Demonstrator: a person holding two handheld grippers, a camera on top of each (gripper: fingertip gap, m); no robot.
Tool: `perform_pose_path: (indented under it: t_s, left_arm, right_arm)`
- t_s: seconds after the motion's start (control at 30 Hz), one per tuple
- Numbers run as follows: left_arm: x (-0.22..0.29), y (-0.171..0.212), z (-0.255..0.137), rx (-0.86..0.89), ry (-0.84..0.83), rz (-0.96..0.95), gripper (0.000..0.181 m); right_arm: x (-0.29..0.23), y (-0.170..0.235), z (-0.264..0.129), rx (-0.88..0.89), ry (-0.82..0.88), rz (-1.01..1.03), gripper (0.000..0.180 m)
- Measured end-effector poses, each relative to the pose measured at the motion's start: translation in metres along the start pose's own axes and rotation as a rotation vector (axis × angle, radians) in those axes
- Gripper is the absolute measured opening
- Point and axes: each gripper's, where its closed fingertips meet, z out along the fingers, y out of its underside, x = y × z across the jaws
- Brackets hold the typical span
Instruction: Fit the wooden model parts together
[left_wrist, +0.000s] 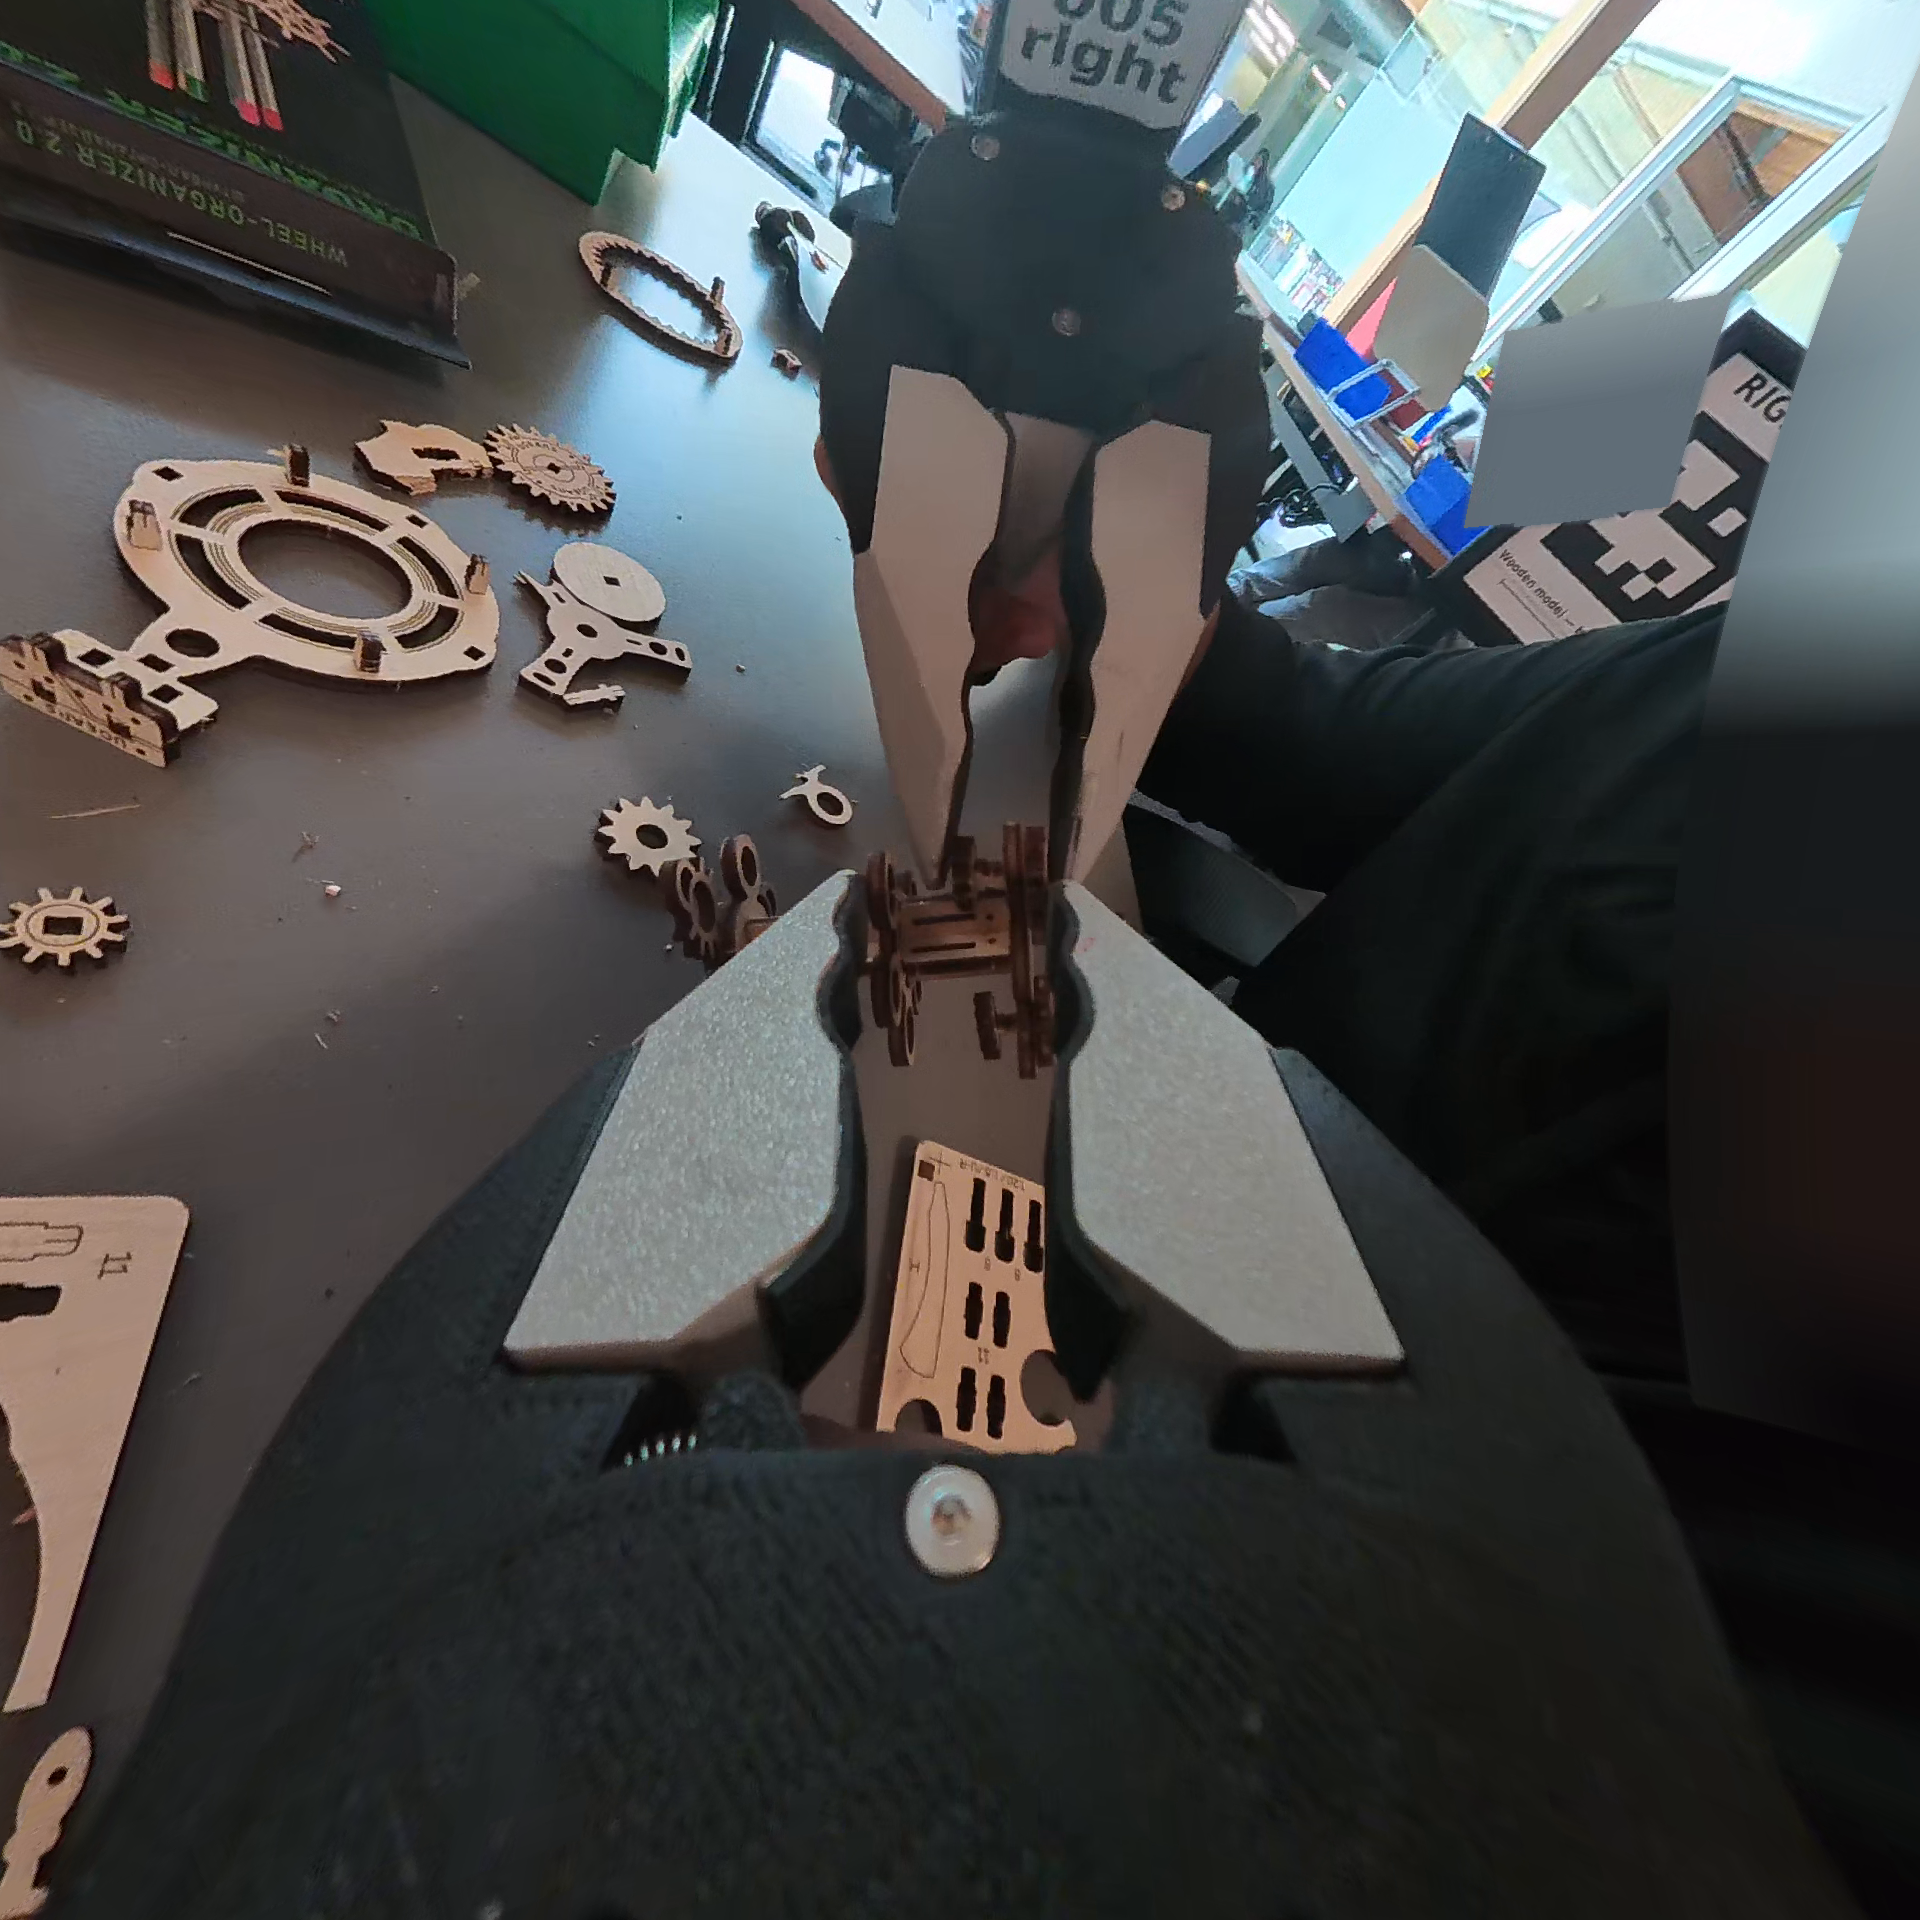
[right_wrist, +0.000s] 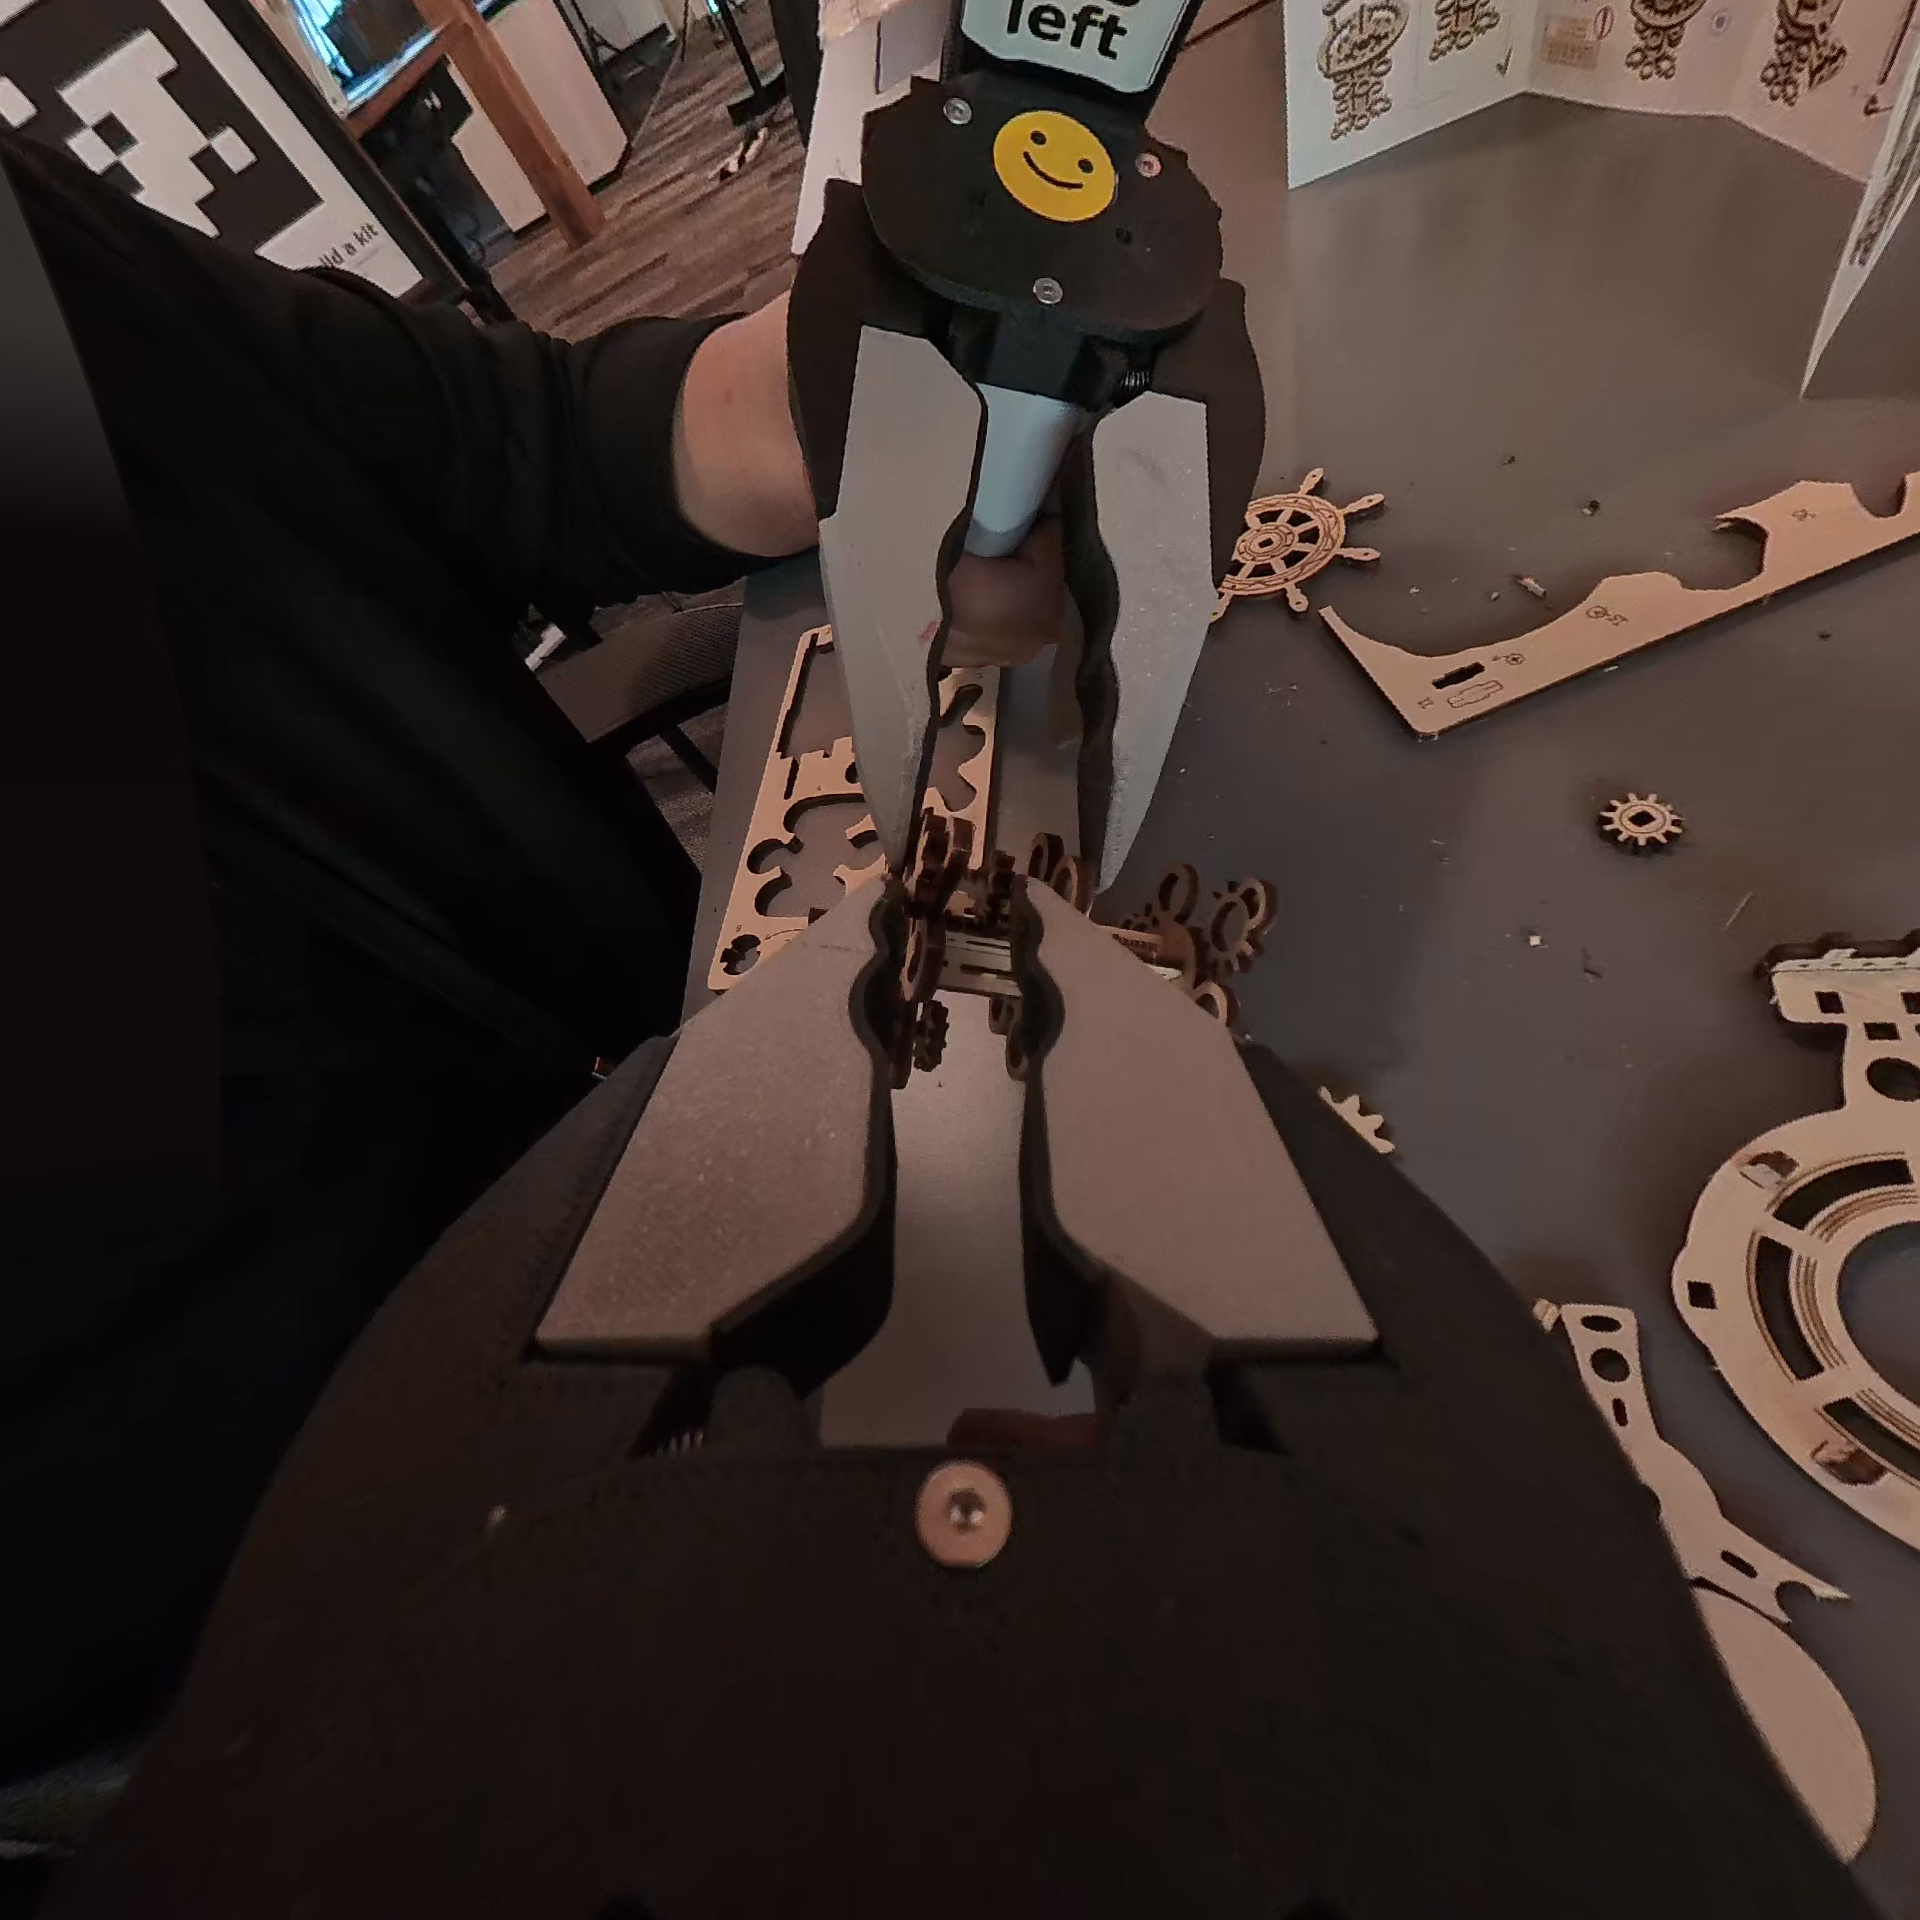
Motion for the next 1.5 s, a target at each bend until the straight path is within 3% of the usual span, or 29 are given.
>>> perform_pose_path:
  t_s: [0.3,0.5,0.7,1.17,1.5]
  left_arm:
    - [0.001,0.004,-0.004,-0.052,-0.051,0.067,0.033]
    - [0.005,0.003,-0.012,-0.064,-0.067,0.109,0.043]
    - [0.018,0.005,-0.015,-0.077,-0.049,0.181,0.031]
    - [0.01,0.012,-0.004,-0.092,-0.054,0.157,0.021]
    - [0.01,0.014,-0.004,-0.1,-0.083,0.266,0.018]
  right_arm:
    - [-0.002,0.003,0.005,0.001,0.011,-0.067,0.016]
    - [-0.007,0.004,0.008,-0.001,0.032,-0.158,0.015]
    - [-0.005,0.005,0.01,-0.002,0.022,-0.141,0.015]
    - [-0.004,0.004,0.01,0.009,0.016,-0.124,0.015]
    - [-0.005,0.005,0.01,0.01,0.014,-0.154,0.014]
